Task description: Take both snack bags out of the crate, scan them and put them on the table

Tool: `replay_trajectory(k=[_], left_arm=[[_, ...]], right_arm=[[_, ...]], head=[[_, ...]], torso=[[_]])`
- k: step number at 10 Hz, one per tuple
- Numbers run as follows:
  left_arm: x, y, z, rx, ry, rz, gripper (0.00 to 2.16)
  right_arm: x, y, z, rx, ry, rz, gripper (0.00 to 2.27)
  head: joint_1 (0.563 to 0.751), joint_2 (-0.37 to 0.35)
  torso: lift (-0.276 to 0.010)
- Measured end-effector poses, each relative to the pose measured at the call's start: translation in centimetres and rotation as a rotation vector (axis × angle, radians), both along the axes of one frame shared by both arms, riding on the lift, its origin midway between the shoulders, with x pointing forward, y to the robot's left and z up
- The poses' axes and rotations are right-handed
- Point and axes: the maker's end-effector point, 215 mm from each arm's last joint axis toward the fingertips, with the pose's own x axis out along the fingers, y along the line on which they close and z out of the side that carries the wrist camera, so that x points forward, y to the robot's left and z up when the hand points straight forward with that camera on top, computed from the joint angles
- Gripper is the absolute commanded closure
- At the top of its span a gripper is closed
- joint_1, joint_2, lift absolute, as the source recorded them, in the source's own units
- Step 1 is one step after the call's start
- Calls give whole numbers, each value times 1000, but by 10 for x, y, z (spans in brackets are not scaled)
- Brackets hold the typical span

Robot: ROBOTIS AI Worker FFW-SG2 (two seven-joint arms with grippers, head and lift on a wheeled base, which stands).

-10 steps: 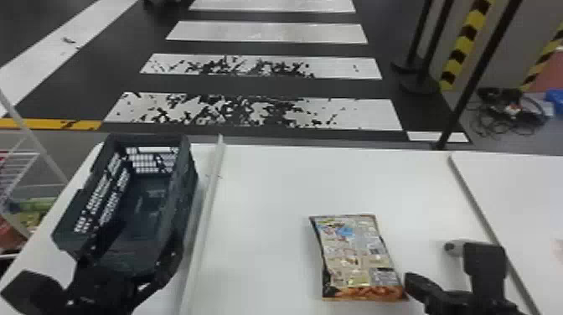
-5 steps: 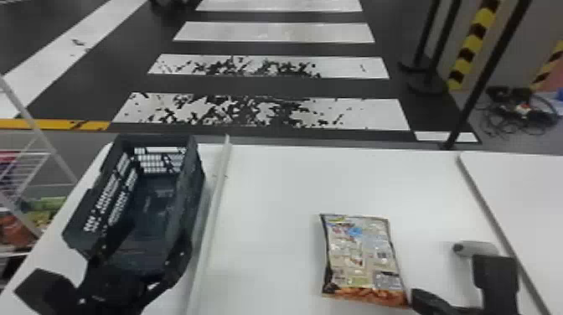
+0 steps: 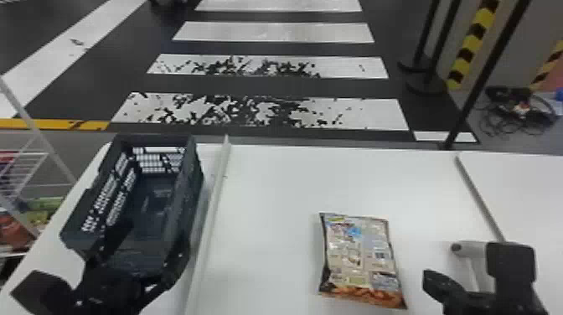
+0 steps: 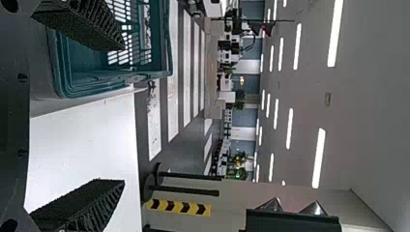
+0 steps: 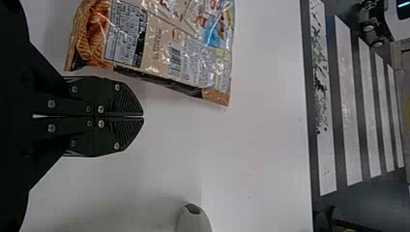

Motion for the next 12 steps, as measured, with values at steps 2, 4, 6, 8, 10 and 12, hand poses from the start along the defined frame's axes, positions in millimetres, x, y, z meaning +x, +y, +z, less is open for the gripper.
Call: replay_trajectory(k=[2,4,6,8,10,12], left_arm=[[-1,0,0,0,0,1,-2],[-1,1,1,-1,-3,4,-2],[-2,2,0,0,0,5,-2],[-1,1,0,-1,-1,3,-2],[0,0,1,-3,-2,1,-2],[-1,0,-2,-2,3,3,-1]], right_arm=[[3,-9,41,3,-64,-5,46],[-8,-38,51,-71,-39,-57,46],[-17,-70,42,-149,-3,-114,53],[-16,-82,30,-161,2,-129,53],[-6,-84,13,-140,14,-123,53],[9,-88,-7,-119,44,-109,63]], head=[[695,4],[695,-36],[695,-90],[695,-109],[695,-115],[695,-118]], torso=[[-92],[-92],[-92],[-92],[-92],[-92]])
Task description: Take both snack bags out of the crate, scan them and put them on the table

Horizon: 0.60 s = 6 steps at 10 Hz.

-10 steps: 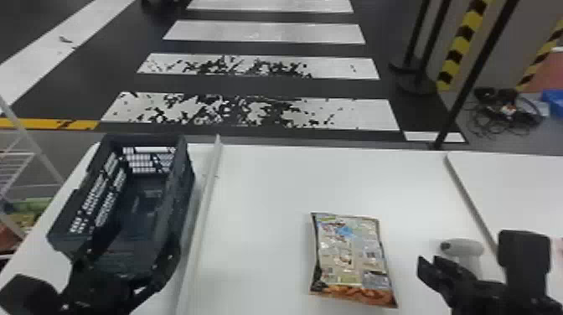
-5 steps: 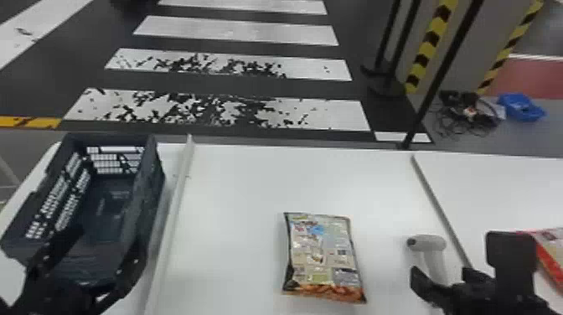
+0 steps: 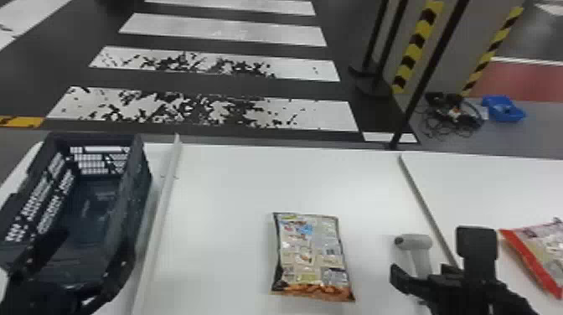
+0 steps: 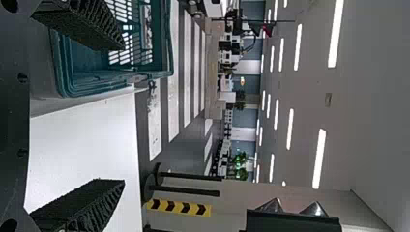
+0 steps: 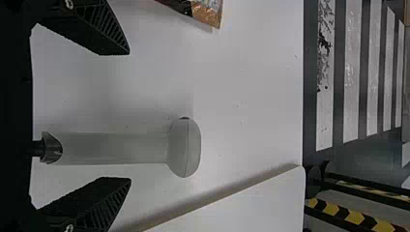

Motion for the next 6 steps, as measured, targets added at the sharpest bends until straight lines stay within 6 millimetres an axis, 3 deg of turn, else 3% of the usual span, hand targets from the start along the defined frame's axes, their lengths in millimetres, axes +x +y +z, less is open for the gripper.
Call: replay_trajectory(k=[2,3,4,5,6], left_arm=[[-1,1,-3,1,6,4,-1],[0,2,-4,2,7,5,-1],[0,3,-5,2,8,6,-1],[1,3,-6,3,9,6,-1],[1,3,-6,3,8,6,-1]], right_arm=[[12,-11,-16,-6,30,-2,259],[15,-16,-22,-11,46,0,593],[15,-22,-27,-21,64,3,1102],[15,-28,-29,-37,76,2,1949],[14,-32,-31,-44,87,-3,2236]], head=[[695,-127],[695,-134],[695,-141],[695,-149],[695,-153]], torso=[[-92],[-92],[-92],[-92],[-92]])
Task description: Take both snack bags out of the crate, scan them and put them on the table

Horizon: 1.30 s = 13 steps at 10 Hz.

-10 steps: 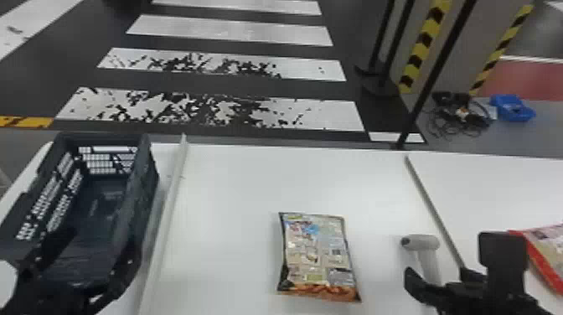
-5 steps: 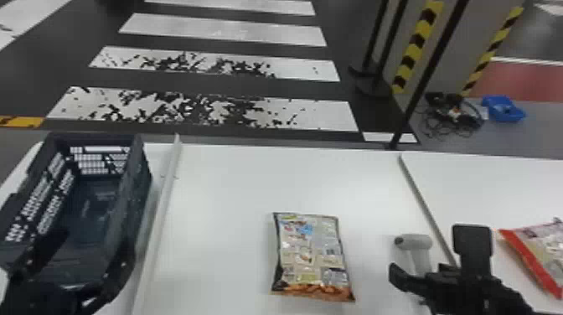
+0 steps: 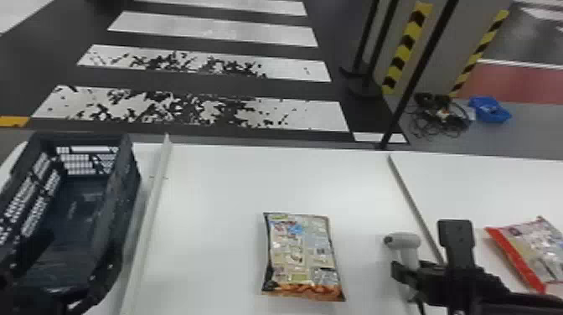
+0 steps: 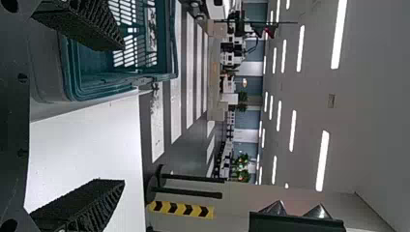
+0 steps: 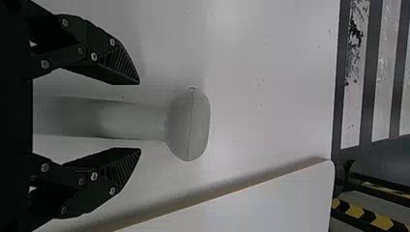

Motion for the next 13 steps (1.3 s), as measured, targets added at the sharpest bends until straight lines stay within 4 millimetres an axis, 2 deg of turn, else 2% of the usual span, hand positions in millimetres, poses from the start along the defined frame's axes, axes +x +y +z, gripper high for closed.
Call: replay_trajectory(k=[4,7,11,12,13], left_arm=[[1,1,-1,0,0,1,-1],[1,1,-1,0,1,2,-1],[1,-2,-1,1,0,-5,-1],[1,-2,-1,2,1,-7,-1],[1,-2,-1,2,1,-7,-1]], right_arm=[[1,4,3,24,4,-1,2246],[-3,15,24,41,-1,-3,2246],[-42,63,39,118,81,25,2246],[-52,78,43,143,104,36,2246],[-56,93,49,166,109,53,2246]], head=[[695,-149],[695,-136],[695,-86],[695,-54],[695,-40]], torso=[[-92],[-92],[-92],[-92],[-92]])
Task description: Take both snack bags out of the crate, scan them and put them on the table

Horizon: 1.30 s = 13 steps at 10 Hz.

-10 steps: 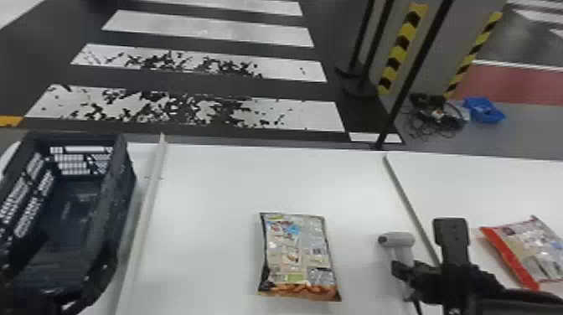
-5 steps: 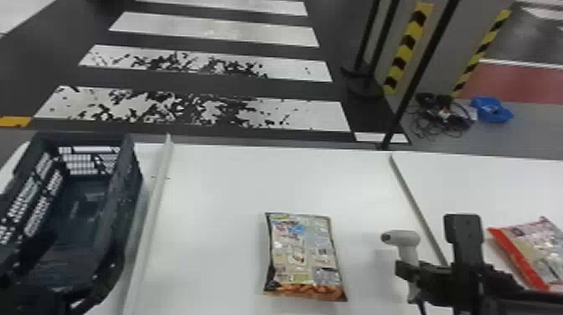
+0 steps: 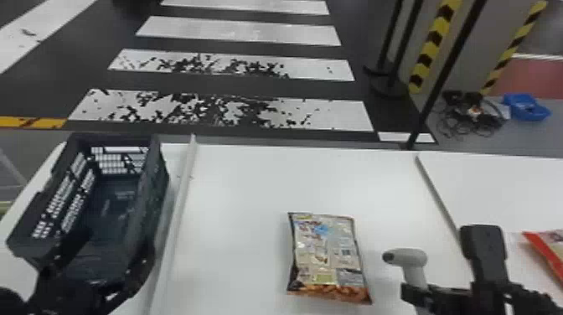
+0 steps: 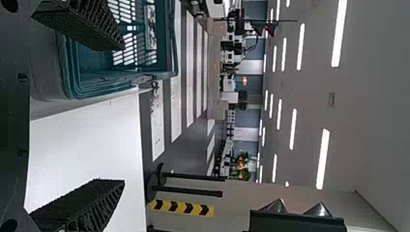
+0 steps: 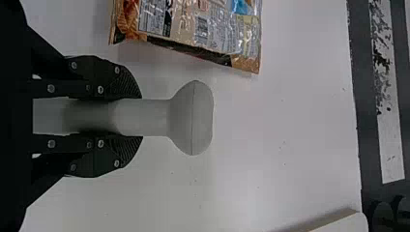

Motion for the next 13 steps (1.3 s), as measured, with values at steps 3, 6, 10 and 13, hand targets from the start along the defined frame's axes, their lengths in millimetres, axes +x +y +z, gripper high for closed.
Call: replay_trajectory(k=[3,6,10,13], left_arm=[[-1,-2,1,-1,0,-4,-1],[-1,-1,0,0,1,-3,-1],[-1,0,1,0,0,0,-1],[0,2,1,0,0,2,-1]], right_arm=[[-2,41,12,52,-6,56,2246],[-5,73,18,84,-3,101,2246],[3,89,24,90,-19,129,2246],[7,88,16,90,-6,129,2246]], head=[[695,20],[695,80],[695,110],[695,111]], torso=[[-92],[-92],[-92],[-92]])
